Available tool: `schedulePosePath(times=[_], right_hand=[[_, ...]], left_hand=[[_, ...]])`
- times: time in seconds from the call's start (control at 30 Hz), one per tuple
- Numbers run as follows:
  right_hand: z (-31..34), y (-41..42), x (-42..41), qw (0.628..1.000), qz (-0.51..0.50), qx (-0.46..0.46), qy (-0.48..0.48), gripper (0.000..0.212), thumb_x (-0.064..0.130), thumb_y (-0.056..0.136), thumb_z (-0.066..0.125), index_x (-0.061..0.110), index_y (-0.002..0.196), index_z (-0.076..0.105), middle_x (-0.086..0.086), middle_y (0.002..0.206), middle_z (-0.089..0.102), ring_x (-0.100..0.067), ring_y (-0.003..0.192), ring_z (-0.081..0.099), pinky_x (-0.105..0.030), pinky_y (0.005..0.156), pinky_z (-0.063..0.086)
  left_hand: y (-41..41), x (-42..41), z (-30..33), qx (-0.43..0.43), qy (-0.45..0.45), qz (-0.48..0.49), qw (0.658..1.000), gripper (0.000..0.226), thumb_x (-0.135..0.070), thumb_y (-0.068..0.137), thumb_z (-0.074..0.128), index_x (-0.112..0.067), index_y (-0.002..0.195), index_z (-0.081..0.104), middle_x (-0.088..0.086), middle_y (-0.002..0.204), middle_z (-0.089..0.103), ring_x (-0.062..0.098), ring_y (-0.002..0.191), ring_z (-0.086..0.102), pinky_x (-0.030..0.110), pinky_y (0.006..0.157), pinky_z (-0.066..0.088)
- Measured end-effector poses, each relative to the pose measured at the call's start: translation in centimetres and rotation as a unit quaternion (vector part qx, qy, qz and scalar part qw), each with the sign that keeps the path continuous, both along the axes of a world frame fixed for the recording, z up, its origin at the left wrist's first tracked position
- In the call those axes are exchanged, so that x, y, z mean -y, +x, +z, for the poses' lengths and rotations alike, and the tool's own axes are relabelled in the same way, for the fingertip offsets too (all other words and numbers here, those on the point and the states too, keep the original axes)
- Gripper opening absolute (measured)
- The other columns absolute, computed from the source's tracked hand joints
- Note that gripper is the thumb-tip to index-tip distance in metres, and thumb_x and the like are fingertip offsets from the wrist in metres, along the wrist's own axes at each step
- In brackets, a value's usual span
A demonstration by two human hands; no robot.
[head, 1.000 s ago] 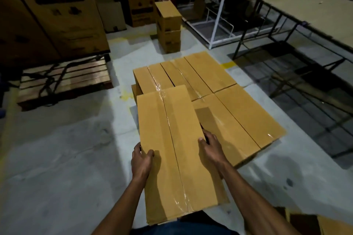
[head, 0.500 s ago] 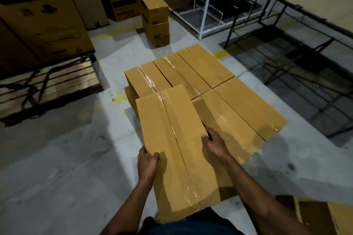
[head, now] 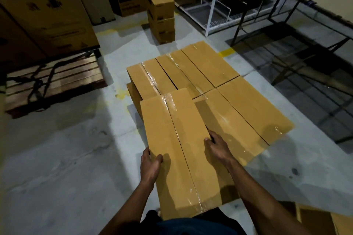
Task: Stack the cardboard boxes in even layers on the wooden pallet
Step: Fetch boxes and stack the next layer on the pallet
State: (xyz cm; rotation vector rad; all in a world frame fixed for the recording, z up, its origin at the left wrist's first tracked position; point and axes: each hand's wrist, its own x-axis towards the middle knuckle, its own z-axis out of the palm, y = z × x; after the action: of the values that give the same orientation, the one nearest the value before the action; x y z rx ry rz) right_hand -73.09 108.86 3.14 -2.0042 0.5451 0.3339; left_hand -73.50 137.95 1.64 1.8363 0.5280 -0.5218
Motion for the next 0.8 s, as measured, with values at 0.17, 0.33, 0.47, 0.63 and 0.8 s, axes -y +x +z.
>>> schedulePosePath(times=[0.17,0.33,0.47,0.63,0.8], right_hand=[[-3.3,1.0,4.7,0.998,0.049,-0.025,0.012,0.046,0.036,0.105,0.051,0.036,0.152,0.046,0.002,0.147,0.052,-0.022,0.136,0.05,-0.041,0.114,0.042],[-6.7,2.4,8.9,0.995,0.082,-0.051,0.007,0.049,0.035,0.106,0.05,0.031,0.154,0.044,0.0,0.147,0.05,-0.024,0.134,0.051,-0.037,0.112,0.042],[-9.7,3.6,11.0,0.993,0.102,-0.064,0.013,0.052,0.034,0.106,0.051,0.028,0.156,0.041,-0.004,0.152,0.047,-0.026,0.138,0.048,-0.038,0.114,0.04],[-12.7,5.0,12.9,0.99,0.117,-0.08,0.017,0.052,0.033,0.106,0.051,0.029,0.157,0.04,-0.005,0.151,0.046,-0.027,0.136,0.049,-0.038,0.114,0.04],[-15.2,6.1,14.4,0.986,0.131,-0.1,0.024,0.054,0.03,0.106,0.052,0.028,0.158,0.037,-0.005,0.155,0.043,-0.025,0.14,0.046,-0.035,0.117,0.036]], left_hand=[[-1.2,4.6,-1.2,-0.026,0.018,0.034,0.999,0.088,-0.055,0.073,0.059,-0.033,0.155,0.037,-0.002,0.147,0.051,0.027,0.127,0.055,0.054,0.106,0.049],[-2.2,9.5,-3.2,-0.058,0.032,0.051,0.996,0.083,-0.047,0.084,0.063,-0.027,0.159,0.033,-0.001,0.152,0.05,0.03,0.132,0.054,0.05,0.112,0.045],[-2.5,12.6,-4.8,-0.07,0.029,0.094,0.993,0.087,-0.045,0.085,0.065,-0.023,0.162,0.031,0.002,0.155,0.048,0.027,0.129,0.054,0.042,0.109,0.043],[-2.1,15.0,-7.0,-0.071,0.02,0.106,0.992,0.068,-0.024,0.1,0.063,-0.027,0.16,0.032,-0.005,0.14,0.05,0.02,0.115,0.051,0.047,0.109,0.045],[-0.9,16.0,-8.5,-0.085,0.023,0.088,0.992,0.061,-0.05,0.081,0.06,-0.046,0.139,0.044,-0.013,0.121,0.065,0.026,0.114,0.065,0.051,0.104,0.052]])
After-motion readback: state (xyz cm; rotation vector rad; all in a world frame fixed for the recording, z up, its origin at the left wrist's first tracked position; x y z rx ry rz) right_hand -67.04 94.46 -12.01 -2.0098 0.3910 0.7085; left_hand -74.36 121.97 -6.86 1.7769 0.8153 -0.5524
